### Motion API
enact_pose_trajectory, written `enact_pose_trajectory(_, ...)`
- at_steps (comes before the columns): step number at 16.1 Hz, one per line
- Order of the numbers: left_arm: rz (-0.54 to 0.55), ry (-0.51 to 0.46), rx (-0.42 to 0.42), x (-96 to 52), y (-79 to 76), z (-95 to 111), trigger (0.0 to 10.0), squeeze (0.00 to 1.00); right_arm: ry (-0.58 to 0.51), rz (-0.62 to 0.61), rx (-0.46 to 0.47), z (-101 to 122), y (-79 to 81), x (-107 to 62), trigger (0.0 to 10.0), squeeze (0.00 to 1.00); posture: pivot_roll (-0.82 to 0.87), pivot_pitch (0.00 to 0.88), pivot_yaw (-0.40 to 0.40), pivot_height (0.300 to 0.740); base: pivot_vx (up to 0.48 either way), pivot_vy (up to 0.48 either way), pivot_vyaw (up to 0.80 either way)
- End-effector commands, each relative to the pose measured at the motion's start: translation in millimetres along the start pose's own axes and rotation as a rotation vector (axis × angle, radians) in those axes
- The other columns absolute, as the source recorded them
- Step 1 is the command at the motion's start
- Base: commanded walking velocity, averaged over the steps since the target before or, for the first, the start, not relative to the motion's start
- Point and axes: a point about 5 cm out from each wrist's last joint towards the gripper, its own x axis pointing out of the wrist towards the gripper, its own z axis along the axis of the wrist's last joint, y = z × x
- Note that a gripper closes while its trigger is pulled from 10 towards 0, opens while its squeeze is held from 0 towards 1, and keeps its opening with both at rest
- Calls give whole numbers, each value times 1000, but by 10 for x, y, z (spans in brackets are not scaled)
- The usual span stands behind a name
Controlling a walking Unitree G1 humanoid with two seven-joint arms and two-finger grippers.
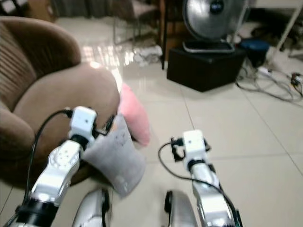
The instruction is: Move the pillow to the sofa from floor
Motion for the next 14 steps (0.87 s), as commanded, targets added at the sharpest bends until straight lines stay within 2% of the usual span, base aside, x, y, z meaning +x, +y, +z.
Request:
enact_pose_trajectory(1, 31, 3, 15, -16, 126, 1, 10000, 0, -18, 33, 13, 50, 106, 20, 10000, 0, -36, 0, 30, 570, 326, 0, 0)
enact_pose_trajectory(12, 32, 10, 16, -14, 130, -34, 10000, 0, -34, 64, -12, 58, 134, 10, 10000, 0, -41, 0, 28, 570, 331, 0, 0)
enact_pose_trajectory(14, 50, 82, -9, 13, 178, -155, 10000, 0, -84, 160, -64, 107, 221, -16, 10000, 0, -40, 0, 26, 570, 0, 0, 0)
